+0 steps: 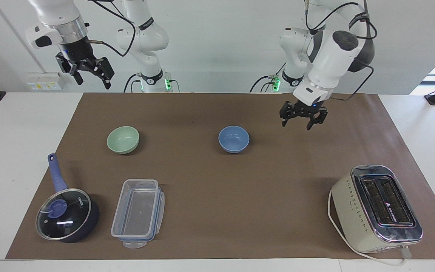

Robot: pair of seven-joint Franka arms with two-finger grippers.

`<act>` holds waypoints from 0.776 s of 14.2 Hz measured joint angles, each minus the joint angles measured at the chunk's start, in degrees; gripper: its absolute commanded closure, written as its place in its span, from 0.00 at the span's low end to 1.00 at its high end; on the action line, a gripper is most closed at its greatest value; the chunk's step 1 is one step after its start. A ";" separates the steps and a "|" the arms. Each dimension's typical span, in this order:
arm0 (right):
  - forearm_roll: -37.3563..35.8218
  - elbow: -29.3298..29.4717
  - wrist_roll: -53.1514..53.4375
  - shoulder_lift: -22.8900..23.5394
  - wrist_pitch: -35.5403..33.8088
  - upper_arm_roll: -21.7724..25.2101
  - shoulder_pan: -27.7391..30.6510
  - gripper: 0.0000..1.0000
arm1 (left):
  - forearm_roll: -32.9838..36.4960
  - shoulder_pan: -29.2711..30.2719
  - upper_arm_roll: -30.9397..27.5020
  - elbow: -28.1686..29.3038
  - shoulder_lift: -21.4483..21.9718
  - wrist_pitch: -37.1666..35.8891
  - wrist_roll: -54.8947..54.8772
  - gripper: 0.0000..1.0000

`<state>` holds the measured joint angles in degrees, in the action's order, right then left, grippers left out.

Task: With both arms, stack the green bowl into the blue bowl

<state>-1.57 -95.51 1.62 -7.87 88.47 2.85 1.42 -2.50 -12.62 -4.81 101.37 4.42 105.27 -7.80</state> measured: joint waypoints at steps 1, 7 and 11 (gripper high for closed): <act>0.00 -1.90 -2.34 0.10 2.43 0.10 1.52 0.00 | 0.08 0.96 -0.01 -1.40 -0.07 -1.06 -0.95 0.00; 0.03 -18.79 -11.07 1.68 17.59 0.49 3.99 0.00 | 0.27 6.16 -0.01 -5.29 -1.13 -4.81 -5.04 0.00; 0.03 -30.52 -13.43 1.93 30.65 0.52 4.33 0.00 | 0.28 6.72 0.00 -5.99 -1.77 -6.41 -5.05 0.00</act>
<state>-1.53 -126.04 -11.81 -5.95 119.12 3.37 5.76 -2.22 -5.90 -4.81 95.38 2.65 98.86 -12.85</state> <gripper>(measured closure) 0.000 0.000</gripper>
